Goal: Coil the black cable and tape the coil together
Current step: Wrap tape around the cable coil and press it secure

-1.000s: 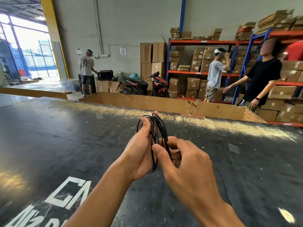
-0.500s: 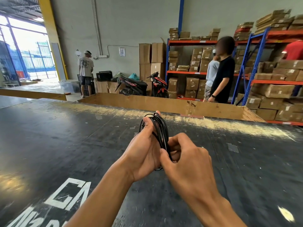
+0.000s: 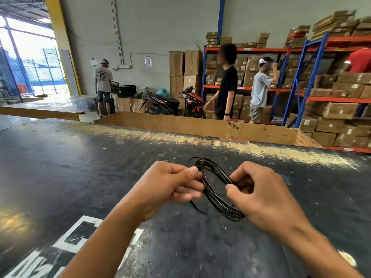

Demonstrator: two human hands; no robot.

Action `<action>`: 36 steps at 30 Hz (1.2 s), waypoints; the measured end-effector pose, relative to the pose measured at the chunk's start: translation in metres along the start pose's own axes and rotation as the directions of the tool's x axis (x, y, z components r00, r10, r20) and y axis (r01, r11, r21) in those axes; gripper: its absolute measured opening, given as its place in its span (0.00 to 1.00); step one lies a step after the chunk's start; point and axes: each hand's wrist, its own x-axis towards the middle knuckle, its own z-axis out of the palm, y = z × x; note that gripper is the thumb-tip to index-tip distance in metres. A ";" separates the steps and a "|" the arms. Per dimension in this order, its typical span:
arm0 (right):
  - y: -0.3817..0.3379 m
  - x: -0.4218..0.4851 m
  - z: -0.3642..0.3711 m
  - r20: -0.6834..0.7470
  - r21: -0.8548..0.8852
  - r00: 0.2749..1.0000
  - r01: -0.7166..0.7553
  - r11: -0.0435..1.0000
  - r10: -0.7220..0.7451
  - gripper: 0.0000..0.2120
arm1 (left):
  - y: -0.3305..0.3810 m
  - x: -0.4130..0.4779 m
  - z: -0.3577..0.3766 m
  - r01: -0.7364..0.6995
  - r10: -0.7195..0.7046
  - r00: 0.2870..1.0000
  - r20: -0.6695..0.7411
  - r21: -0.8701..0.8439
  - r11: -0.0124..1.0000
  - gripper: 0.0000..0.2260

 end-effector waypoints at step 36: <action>0.056 -0.072 0.000 -0.092 -0.162 0.985 0.127 0.979 -0.143 0.10 | -0.027 -0.032 0.081 0.231 -0.171 0.973 0.158 -0.559 0.796 0.09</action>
